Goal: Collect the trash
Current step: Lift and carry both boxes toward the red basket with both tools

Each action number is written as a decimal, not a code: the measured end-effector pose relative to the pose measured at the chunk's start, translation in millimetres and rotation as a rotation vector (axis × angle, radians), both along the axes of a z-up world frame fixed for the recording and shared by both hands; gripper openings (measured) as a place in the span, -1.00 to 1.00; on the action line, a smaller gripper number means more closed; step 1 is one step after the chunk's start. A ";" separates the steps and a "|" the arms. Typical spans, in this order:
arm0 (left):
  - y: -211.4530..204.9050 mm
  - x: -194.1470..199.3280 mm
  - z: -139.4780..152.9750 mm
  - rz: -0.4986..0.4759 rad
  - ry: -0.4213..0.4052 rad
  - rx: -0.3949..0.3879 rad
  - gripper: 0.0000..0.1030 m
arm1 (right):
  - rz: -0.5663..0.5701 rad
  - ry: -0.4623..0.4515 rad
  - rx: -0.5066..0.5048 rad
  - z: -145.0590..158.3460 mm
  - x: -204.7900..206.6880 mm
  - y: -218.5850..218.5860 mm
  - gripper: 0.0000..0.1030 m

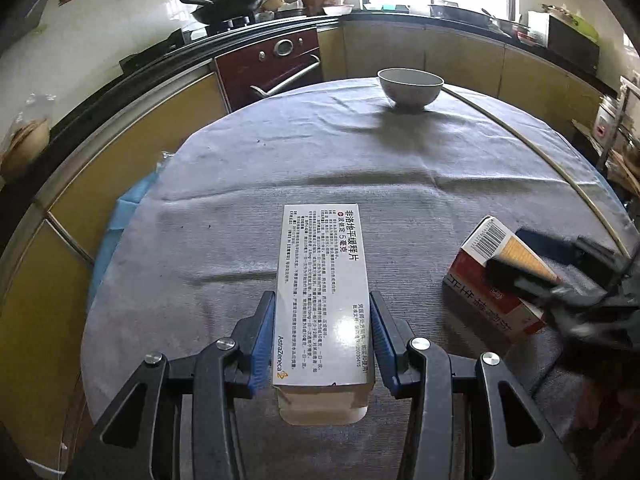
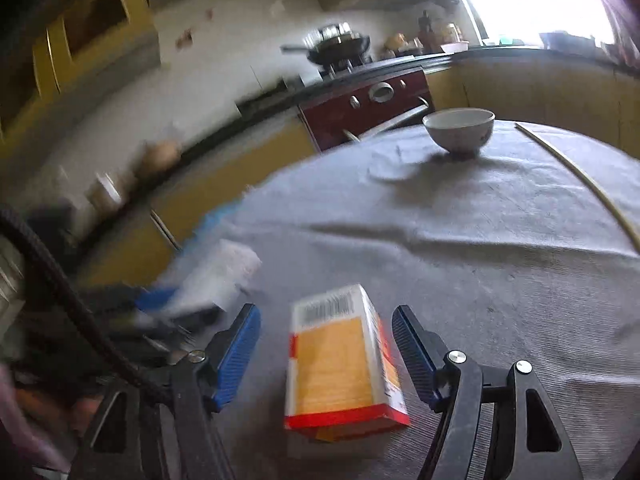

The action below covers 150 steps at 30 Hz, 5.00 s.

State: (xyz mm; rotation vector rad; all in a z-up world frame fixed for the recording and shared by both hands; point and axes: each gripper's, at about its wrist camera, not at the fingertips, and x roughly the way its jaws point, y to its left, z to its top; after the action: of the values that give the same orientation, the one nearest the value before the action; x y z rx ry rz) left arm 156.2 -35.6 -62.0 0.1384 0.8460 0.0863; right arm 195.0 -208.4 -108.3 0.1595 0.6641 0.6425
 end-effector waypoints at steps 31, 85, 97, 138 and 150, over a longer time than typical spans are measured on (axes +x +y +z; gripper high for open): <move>-32.0 -35.9 39.1 -0.073 -0.112 0.037 -0.09 | -0.216 -0.027 0.129 23.1 -29.7 -41.1 0.01; -110.4 -195.3 81.7 -0.435 -0.230 -0.029 -0.09 | -0.586 -0.121 0.051 124.8 -286.1 -109.9 0.01; -128.9 -202.0 79.5 -0.477 -0.224 -0.004 -0.09 | -0.621 -0.126 0.052 124.0 -300.9 -125.6 0.01; -180.3 -224.4 68.2 -0.636 -0.186 0.038 -0.09 | -0.720 -0.098 0.065 109.9 -322.1 -166.8 0.01; -197.6 -240.1 69.0 -0.729 -0.195 0.028 -0.09 | -0.785 -0.086 0.068 103.1 -342.3 -190.7 0.01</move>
State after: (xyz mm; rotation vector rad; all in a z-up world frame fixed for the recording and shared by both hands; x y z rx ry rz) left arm -83.9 -233.2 7.0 0.4493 0.5597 -0.5646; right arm -147.3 -399.0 -5.2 0.4264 0.4434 -0.0845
